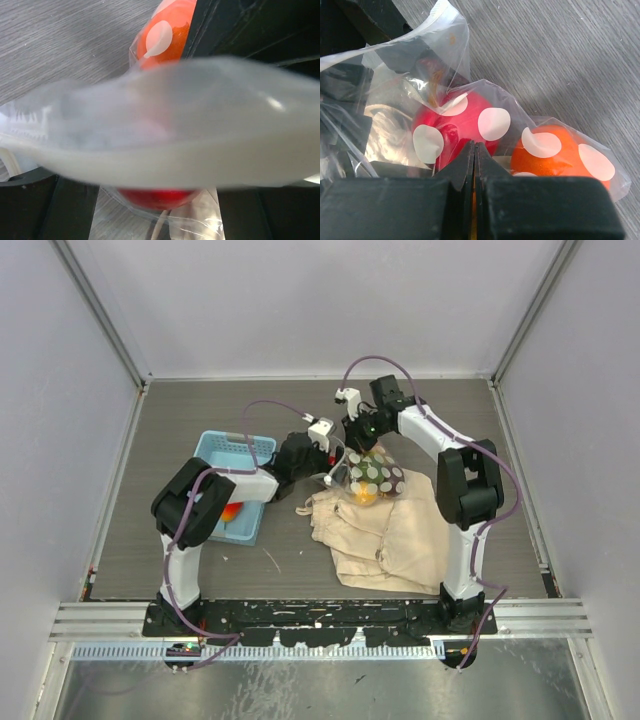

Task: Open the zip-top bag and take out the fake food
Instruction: Pick up the fake fruit from the zipper food storage bag.

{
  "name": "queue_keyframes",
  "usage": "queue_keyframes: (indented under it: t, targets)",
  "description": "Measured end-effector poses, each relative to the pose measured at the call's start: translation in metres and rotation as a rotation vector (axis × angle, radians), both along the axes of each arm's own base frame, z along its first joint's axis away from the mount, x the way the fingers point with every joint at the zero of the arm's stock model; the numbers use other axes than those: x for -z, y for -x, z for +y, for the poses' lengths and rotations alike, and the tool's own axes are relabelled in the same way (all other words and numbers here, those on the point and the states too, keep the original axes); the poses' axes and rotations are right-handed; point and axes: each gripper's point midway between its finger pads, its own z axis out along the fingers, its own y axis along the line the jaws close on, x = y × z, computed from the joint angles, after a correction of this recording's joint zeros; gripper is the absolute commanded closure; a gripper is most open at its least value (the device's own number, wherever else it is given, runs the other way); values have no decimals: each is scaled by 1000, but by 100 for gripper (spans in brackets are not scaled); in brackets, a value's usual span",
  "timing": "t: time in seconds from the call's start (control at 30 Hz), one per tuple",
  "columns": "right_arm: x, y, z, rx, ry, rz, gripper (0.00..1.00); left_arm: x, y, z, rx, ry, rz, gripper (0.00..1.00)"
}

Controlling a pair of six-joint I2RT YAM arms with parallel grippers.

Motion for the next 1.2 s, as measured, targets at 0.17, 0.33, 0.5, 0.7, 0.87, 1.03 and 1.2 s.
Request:
queue_keyframes:
  t: [0.17,0.33,0.5,0.7,0.87,1.03,1.2]
  targets:
    - [-1,-1,-2,4,-8,5,95,-1,-2,0,-14,-4,-6,56]
    - [-1,-3,-8,31,-15,19,90,-3,-2,1,-25,-3,-2,64]
    - [-5,-5,-18,64,-23,15,75,-11,8,8,-30,0,29,66]
    - [-50,-4,-49,143,-65,-66,49,-36,22,10,-22,40,59,68]
    - [-119,12,-63,126,-183,-214,31,-35,40,18,-20,59,114,69]
    - [-154,70,-46,-61,-326,-305,8,-35,54,21,-21,79,173,70]
    - [-132,142,-29,-161,-457,-285,5,-43,62,23,-33,108,225,71]
